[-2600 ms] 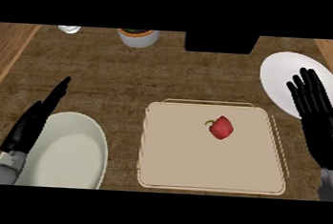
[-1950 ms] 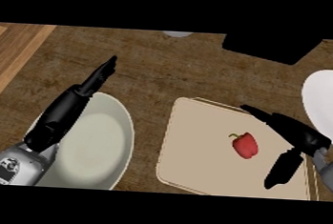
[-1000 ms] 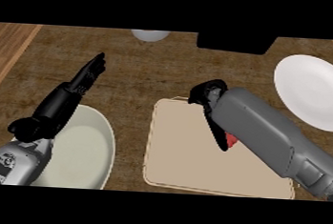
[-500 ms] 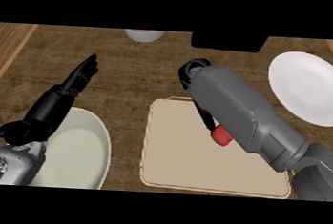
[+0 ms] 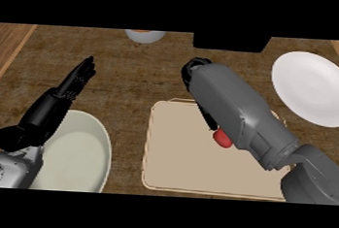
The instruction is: Pick the bell pepper from the tray and place it in the plate
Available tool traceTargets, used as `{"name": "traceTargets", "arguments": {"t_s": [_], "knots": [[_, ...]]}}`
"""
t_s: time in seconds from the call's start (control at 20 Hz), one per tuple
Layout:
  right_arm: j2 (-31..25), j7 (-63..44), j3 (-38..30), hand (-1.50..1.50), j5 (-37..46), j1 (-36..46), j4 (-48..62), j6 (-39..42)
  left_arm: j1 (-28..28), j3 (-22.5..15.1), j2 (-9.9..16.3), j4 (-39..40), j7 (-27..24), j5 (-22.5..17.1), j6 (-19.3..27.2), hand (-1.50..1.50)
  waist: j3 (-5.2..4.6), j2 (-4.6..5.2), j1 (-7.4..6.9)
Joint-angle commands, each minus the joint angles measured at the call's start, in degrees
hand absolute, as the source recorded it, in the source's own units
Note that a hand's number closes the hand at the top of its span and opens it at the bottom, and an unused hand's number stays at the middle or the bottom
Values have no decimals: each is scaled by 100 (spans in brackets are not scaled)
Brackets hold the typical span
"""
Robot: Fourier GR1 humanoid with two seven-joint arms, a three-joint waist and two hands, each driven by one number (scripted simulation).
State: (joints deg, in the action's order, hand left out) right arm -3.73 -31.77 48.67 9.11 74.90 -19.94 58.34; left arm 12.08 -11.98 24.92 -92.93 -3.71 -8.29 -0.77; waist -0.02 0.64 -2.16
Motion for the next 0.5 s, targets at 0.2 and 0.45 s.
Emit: {"name": "traceTargets", "arguments": {"t_s": [0.2, 0.45], "knots": [[357, 391, 134, -150, 531, -248, 427, 170, -198, 174, 3, -45, -51, -26, -253, 0, 0, -6, 6], [-30, 1097, 435, -150, 1088, -565, 299, 399, -100, 367, -21, -40, 81, -106, -377, 0, 3, -24, 75]]}}
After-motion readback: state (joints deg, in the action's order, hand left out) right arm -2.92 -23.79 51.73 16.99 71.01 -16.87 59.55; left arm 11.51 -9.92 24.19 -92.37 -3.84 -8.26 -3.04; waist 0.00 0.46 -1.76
